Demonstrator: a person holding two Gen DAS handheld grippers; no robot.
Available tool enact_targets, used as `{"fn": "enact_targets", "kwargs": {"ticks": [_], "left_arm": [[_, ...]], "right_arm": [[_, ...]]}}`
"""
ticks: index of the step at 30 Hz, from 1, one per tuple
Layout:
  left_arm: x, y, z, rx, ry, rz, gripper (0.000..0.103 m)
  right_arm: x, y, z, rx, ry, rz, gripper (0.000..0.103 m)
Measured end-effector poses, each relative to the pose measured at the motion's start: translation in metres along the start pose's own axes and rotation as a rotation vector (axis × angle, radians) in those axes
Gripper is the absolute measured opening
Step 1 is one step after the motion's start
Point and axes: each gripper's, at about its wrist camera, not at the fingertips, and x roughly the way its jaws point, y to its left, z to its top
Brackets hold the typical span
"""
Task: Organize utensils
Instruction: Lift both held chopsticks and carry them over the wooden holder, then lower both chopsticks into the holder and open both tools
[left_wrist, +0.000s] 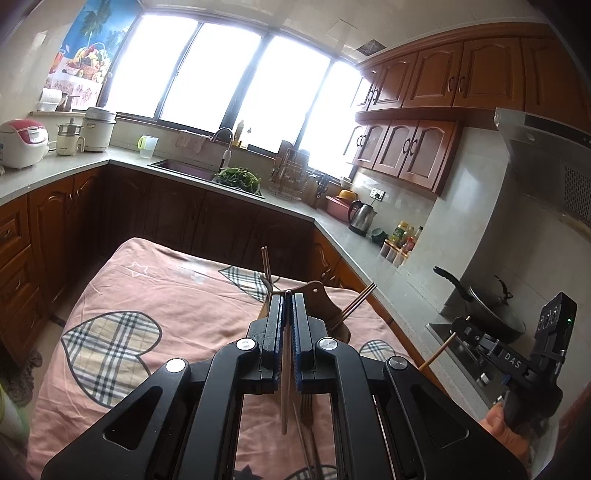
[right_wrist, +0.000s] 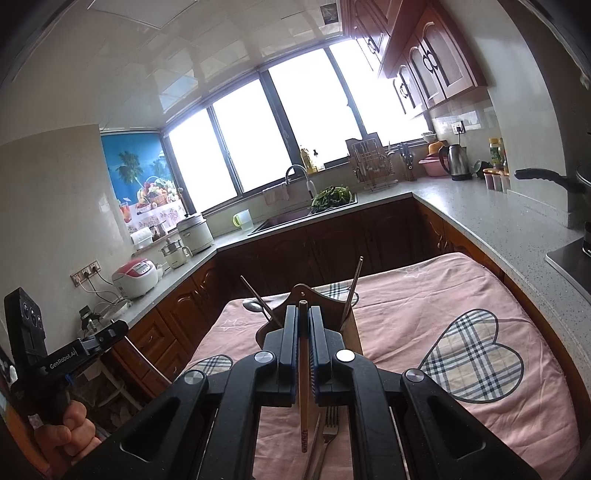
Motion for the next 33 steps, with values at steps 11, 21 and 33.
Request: {"fn": "enact_targets", "kwargs": {"ticks": [11,21,33], "left_arm": [[0.021,-0.004,0.021,0.018,-0.044,-0.008,0.004],[0.050,-0.005,0.051,0.022,-0.115,-0.006,0.004],[0.104,0.006,0.073,-0.045,-0.171,0.016,0.004]], "right_arm": [[0.018,-0.013,0.022,0.019,-0.048,-0.014,0.005],[0.038,-0.021,0.049,0.042,-0.118,-0.016,0.005],[0.076,-0.016,0.071,-0.026,-0.184,-0.049,0.005]]}}
